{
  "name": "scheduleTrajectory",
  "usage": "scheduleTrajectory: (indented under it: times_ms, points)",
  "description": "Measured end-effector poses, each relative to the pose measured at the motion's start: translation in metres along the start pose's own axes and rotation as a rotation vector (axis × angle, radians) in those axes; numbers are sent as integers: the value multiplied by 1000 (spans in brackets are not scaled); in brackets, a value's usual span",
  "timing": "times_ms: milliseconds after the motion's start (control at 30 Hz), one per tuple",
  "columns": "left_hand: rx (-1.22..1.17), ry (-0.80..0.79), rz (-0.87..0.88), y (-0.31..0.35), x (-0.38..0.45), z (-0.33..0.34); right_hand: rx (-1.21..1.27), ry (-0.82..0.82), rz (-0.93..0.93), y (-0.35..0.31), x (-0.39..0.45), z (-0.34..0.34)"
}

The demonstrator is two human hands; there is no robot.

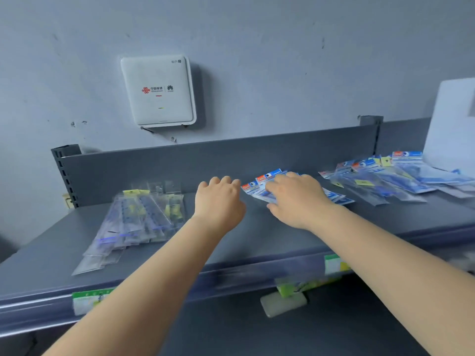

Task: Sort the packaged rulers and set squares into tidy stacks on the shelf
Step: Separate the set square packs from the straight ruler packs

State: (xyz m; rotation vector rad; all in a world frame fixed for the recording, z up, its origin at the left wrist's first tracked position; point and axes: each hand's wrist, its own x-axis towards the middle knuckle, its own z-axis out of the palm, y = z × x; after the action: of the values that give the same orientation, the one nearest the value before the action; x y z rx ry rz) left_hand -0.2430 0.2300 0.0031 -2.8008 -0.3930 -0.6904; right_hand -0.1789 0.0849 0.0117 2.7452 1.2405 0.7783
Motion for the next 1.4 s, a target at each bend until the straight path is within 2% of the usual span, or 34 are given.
scheduleTrajectory:
  times_ms: [400, 633, 967, 1233, 1400]
  points:
    - [-106, -17, 101, 194, 38, 1, 50, -4, 145, 173, -92, 10]
    - [-199, -82, 166, 271, 63, 9, 153, -38, 303, 250, -130, 28]
    - [-272, -194, 237, 331, 128, 26, 323, -36, 538, 342, -129, 62]
    - [-199, -311, 138, 335, 177, 57, 387, -60, 535, 392, -80, 92]
    - [-240, -322, -34, 331, 190, 76, 297, -197, 519, 407, -55, 107]
